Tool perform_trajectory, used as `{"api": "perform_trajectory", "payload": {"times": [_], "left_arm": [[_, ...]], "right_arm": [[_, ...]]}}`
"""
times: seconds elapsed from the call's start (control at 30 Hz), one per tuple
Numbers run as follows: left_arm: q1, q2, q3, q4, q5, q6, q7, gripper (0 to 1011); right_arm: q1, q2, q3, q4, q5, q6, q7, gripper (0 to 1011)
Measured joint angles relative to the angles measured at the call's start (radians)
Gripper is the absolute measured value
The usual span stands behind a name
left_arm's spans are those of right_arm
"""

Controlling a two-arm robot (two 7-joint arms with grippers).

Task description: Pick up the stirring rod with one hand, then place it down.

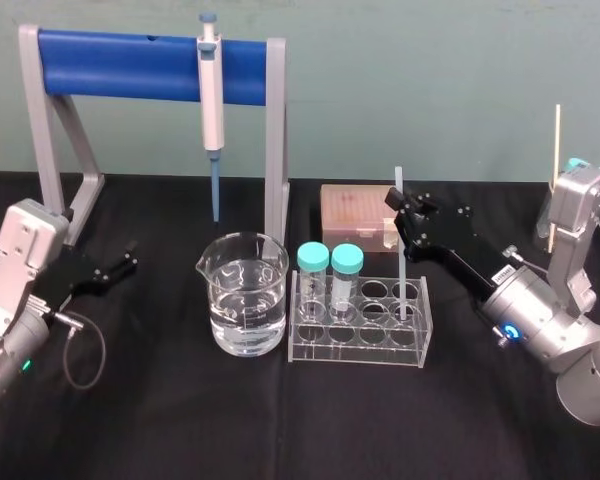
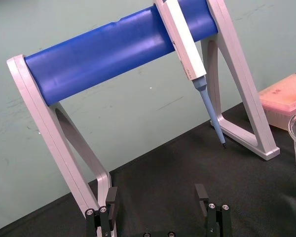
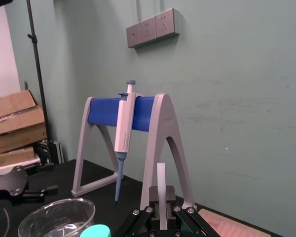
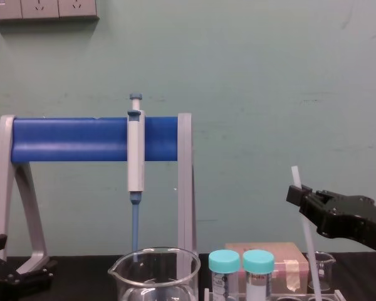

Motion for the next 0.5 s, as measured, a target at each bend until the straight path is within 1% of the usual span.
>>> {"api": "perform_trajectory", "payload": {"times": [0.5], "left_arm": [[0.000,0.000,0.000,0.000,0.000,0.000,0.000,1000]], "right_arm": [[-0.004,-0.015,0.008,0.023,-0.018,0.000,-0.012,72]]}}
